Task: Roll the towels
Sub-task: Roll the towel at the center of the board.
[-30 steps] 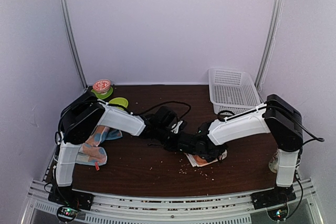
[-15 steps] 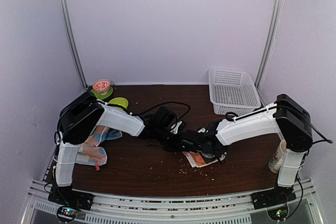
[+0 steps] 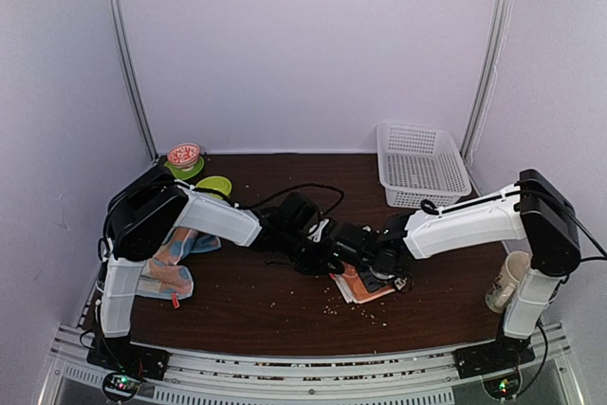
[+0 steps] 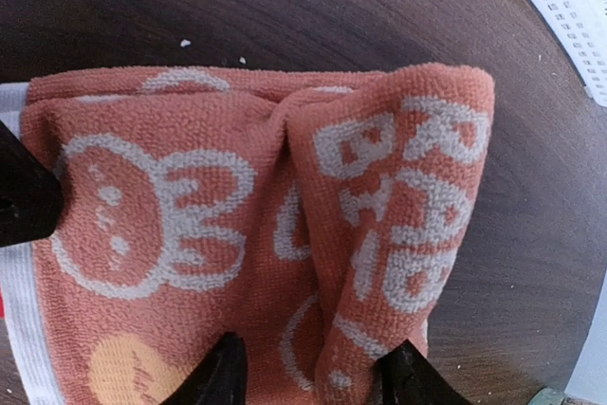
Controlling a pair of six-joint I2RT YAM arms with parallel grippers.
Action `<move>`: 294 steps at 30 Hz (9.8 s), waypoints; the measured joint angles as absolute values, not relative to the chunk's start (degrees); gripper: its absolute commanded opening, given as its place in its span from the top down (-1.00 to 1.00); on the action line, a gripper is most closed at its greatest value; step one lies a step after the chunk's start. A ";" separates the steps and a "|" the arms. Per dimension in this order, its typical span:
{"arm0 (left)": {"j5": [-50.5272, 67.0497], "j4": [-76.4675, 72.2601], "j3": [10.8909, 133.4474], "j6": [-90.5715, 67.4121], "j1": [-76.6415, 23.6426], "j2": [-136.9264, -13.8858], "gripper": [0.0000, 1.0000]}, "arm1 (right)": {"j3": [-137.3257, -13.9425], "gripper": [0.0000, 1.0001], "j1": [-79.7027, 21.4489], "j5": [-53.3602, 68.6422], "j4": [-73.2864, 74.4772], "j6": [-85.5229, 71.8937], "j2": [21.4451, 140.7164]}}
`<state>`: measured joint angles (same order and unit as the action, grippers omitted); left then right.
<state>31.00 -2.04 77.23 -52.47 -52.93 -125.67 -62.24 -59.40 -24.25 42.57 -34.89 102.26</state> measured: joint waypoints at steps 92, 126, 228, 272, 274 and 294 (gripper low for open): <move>42.94 -25.61 85.03 -79.24 -52.75 -137.19 0.68 | -40.69 -0.34 -49.58 10.20 6.85 -31.40 86.98; 41.67 -20.91 86.59 -78.70 -51.96 -137.47 0.68 | -39.00 0.12 -36.51 12.29 12.08 -35.33 85.65; 38.81 -12.23 74.48 -67.66 -50.28 -127.20 0.76 | -54.19 0.87 -53.58 -7.60 28.93 -25.12 92.75; 41.58 -32.99 73.58 -79.53 -50.17 -128.27 0.66 | -57.28 0.83 -64.82 -28.51 32.84 -23.70 99.98; 42.30 -32.99 74.35 -79.50 -50.17 -129.23 0.66 | -57.28 0.74 -65.14 -28.36 32.75 -23.40 99.98; 43.62 -33.61 75.16 -79.40 -49.21 -132.88 0.73 | -52.29 0.00 -58.63 -7.68 28.05 -25.23 83.13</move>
<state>43.62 -33.61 75.16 -79.40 -49.21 -132.88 -52.29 -58.63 -7.68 28.05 -25.23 83.13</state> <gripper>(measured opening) 0.136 0.506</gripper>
